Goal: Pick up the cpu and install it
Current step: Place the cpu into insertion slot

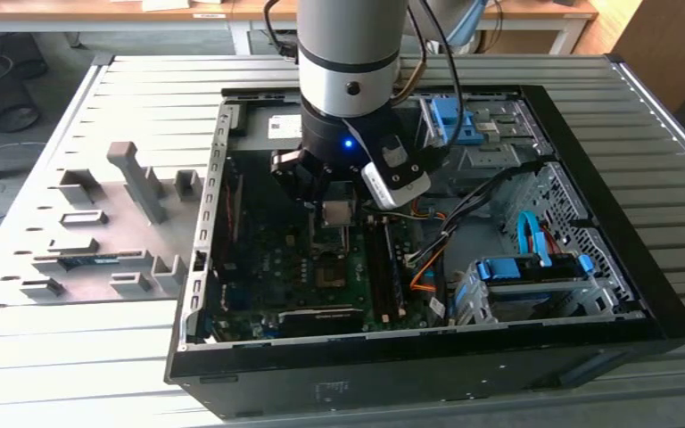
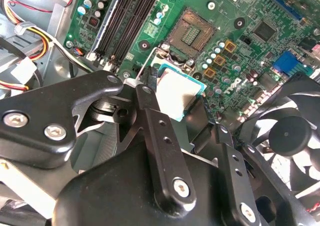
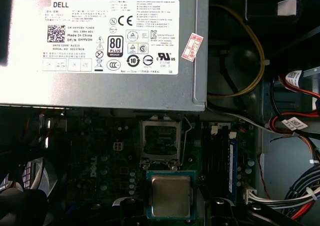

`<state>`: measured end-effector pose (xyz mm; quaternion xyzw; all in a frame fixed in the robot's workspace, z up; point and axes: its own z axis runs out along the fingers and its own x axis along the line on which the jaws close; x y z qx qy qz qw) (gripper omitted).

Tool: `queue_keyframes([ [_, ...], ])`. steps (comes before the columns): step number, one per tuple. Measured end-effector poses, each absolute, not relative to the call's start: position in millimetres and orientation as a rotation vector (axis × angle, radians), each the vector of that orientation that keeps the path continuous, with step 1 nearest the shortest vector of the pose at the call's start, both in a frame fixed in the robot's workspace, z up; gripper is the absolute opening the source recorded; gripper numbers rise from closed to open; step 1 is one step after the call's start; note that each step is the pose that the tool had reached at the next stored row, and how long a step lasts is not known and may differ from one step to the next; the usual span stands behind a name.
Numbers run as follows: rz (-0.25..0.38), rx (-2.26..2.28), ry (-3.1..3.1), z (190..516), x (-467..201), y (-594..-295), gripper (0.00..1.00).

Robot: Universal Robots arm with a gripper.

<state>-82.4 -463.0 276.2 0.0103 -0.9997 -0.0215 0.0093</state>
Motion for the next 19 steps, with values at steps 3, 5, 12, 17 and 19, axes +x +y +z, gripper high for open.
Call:
queue_keyframes([
  [3,-0.067,0.032,-3.122,276.1,-82.4,-462.9,0.47],
  [5,-0.067,0.032,-3.122,276.0,-82.5,-463.0,0.47],
  [12,-0.067,0.032,-3.122,271.4,-82.7,-466.4,0.47],
  [17,-0.067,0.032,-3.122,262.3,-83.1,-472.0,0.47],
  [19,-0.067,0.032,-3.122,258.7,-83.1,-474.6,0.47],
])
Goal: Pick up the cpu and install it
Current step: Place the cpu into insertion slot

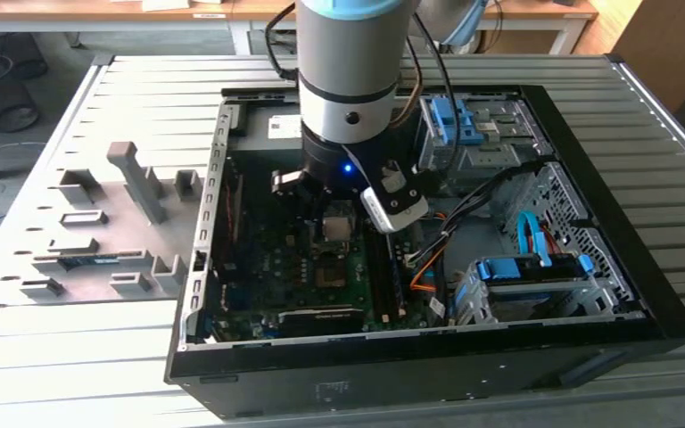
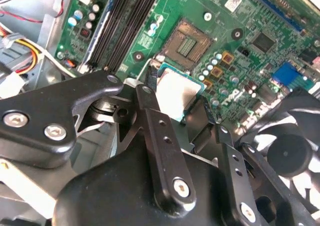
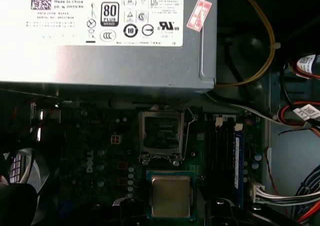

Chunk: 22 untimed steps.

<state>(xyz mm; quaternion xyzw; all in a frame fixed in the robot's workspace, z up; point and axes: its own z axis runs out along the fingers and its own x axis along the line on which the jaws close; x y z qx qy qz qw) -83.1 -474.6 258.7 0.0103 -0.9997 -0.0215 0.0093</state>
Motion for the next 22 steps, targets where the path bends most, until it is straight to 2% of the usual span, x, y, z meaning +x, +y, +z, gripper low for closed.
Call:
queue_keyframes([
  [10,-0.067,0.032,-3.122,240.5,-83.7,-492.0,0.47],
  [22,-0.066,0.017,-3.122,218.7,-85.5,-493.0,0.47],
])
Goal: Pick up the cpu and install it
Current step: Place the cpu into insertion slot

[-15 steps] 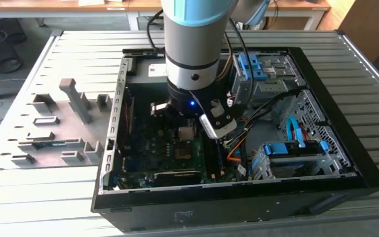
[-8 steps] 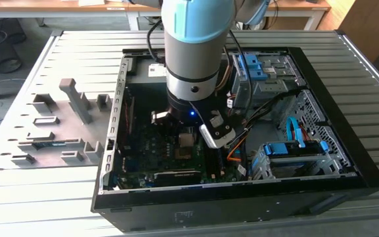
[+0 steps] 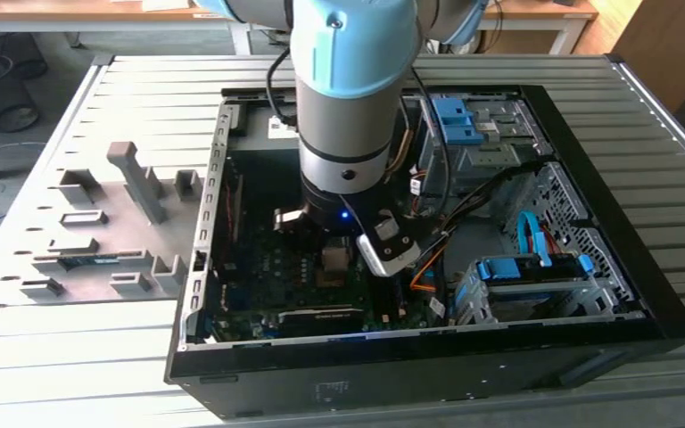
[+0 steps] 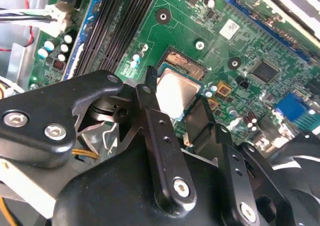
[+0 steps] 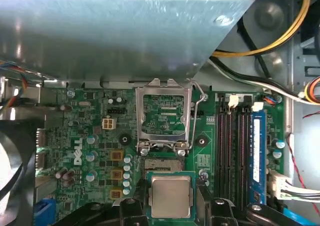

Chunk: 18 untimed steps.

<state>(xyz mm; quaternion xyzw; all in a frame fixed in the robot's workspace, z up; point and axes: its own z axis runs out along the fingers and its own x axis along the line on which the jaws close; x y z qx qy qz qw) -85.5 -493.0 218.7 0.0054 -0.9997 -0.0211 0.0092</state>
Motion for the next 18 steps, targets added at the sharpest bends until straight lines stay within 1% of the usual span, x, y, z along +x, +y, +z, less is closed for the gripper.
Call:
queue_keyframes([
  [14,-0.064,-0.016,-3.123,196.6,-89.2,-493.0,0.47],
  [18,-0.044,-0.024,-3.123,196.1,-89.3,-493.1,0.47],
])
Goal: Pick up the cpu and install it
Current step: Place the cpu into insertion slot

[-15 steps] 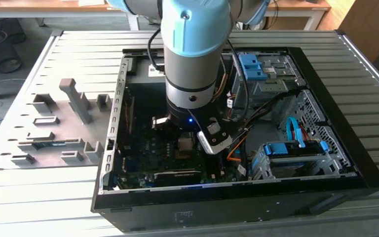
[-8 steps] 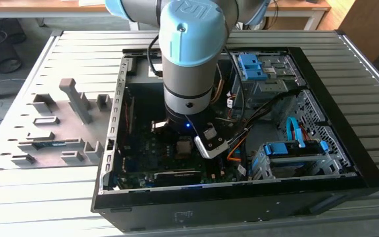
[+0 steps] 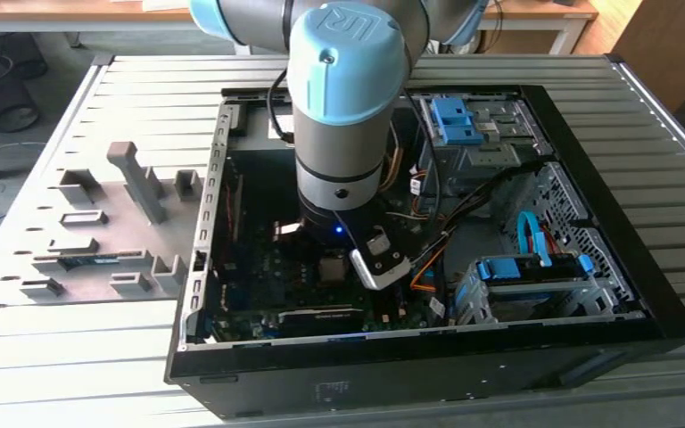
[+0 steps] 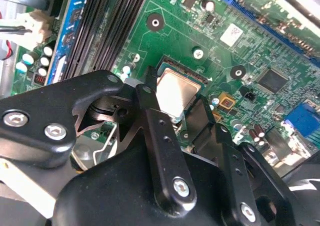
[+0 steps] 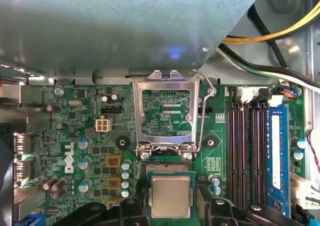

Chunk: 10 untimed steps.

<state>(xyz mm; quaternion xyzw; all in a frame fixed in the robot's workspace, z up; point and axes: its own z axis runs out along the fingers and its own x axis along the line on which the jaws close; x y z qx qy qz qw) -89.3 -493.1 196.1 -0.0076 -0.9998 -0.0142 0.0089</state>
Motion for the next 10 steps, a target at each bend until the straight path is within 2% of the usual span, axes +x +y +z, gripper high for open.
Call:
queue_keyframes([
  [10,-0.042,-0.030,-3.123,192.4,-90.6,-493.0,0.47],
])
